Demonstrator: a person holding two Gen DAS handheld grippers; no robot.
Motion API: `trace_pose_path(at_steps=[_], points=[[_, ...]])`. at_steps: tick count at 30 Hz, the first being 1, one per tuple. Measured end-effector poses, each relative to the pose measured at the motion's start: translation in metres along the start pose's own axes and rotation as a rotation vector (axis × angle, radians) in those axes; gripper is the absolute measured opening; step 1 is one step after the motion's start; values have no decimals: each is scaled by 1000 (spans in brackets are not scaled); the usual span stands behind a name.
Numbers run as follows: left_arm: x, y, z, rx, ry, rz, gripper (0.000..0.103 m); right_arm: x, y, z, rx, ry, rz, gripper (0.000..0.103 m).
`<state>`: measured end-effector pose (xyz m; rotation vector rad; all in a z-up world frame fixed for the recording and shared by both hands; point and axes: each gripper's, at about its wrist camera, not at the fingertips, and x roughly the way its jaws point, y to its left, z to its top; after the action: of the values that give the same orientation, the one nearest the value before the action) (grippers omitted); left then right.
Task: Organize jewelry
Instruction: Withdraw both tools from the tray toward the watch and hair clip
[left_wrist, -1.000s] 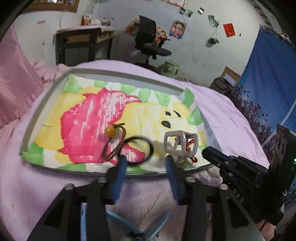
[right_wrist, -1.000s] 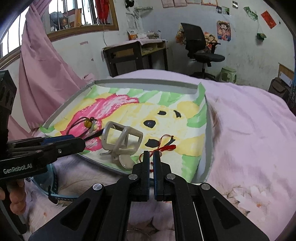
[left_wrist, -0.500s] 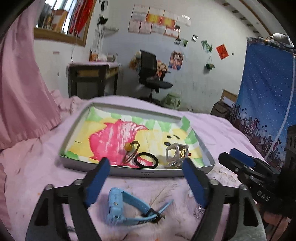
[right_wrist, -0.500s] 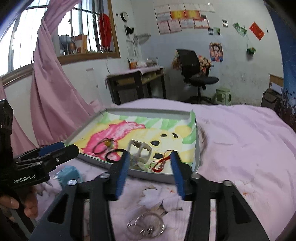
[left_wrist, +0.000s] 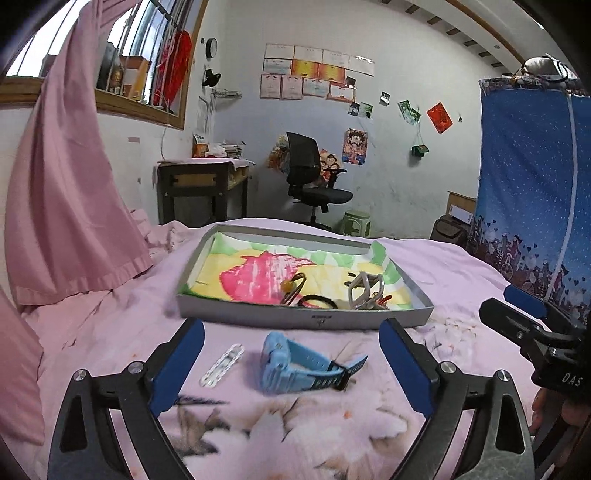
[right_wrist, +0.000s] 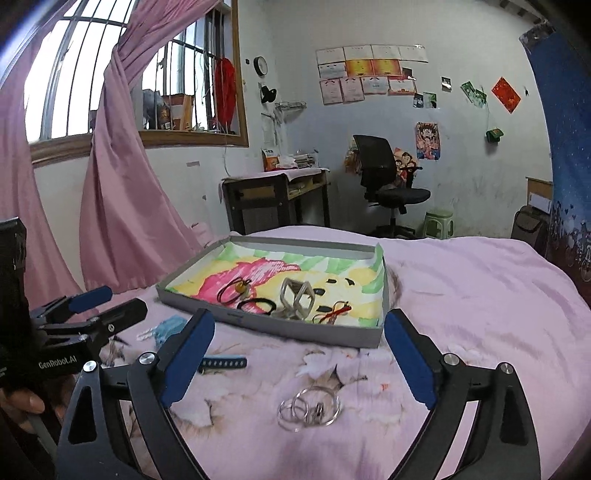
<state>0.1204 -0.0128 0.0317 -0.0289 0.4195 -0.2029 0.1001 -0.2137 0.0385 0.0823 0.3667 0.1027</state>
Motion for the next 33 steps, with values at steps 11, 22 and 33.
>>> trace_pose_path(at_steps=[11,22,33], points=[[-16,17,-23,-4,27,41,96,-10,16,-19,-39,45,18,92],[-21,44,-34,-62,92,111,96,2,18,-32,-35,121,32,91],[1,61,-40,-113,182,132,96,21,25,-38,-38,189,67,91]])
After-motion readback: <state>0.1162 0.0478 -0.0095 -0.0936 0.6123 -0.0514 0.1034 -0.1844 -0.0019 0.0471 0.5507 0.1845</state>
